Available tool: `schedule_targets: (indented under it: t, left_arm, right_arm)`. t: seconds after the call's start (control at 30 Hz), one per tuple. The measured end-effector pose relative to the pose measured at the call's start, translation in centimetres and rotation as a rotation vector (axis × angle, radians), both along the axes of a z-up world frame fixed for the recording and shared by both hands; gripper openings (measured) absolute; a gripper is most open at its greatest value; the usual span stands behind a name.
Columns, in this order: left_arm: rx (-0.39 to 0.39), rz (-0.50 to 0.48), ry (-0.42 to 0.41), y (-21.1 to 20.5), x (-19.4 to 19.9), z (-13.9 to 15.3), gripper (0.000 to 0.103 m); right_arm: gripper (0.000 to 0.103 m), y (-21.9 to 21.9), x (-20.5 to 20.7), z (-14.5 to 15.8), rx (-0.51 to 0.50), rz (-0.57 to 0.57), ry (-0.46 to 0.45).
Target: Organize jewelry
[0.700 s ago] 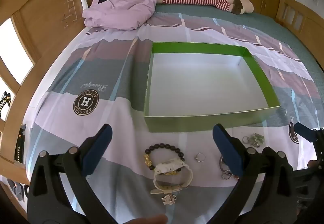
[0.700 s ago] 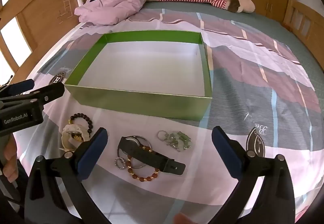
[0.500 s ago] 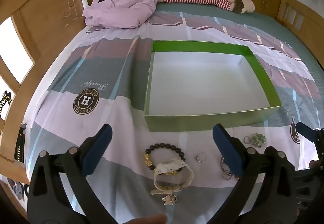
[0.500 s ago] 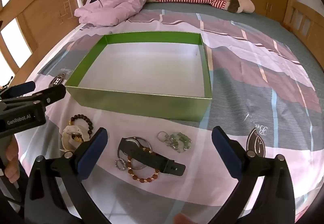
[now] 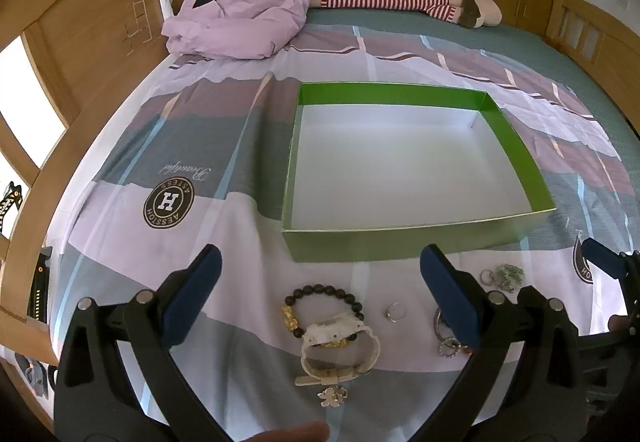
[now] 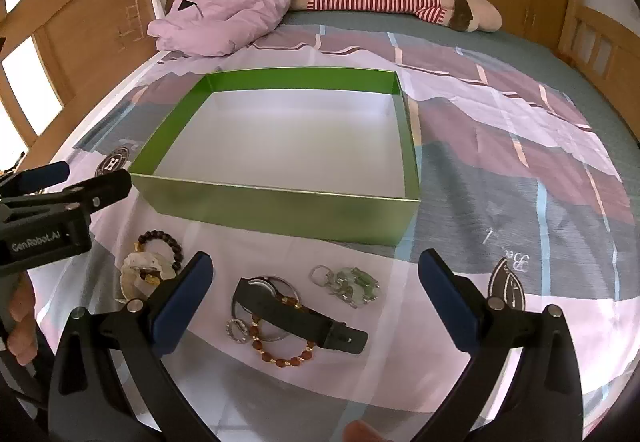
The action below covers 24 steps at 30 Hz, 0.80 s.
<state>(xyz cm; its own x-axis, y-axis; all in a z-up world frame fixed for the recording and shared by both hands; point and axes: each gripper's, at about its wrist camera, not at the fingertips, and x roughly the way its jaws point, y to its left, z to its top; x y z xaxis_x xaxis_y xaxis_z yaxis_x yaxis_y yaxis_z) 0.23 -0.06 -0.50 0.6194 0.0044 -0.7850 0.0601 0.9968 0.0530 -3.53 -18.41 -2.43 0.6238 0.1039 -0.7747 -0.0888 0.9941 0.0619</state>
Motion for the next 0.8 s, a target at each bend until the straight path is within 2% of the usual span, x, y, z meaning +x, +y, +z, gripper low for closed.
schedule_targets:
  t: [0.8]
  left_arm:
    - [-0.009,0.001,0.009,-0.17,0.00,-0.14,0.101]
  right_arm:
    - [0.102,0.19,0.36,-0.23,0.002,-0.009,-0.018]
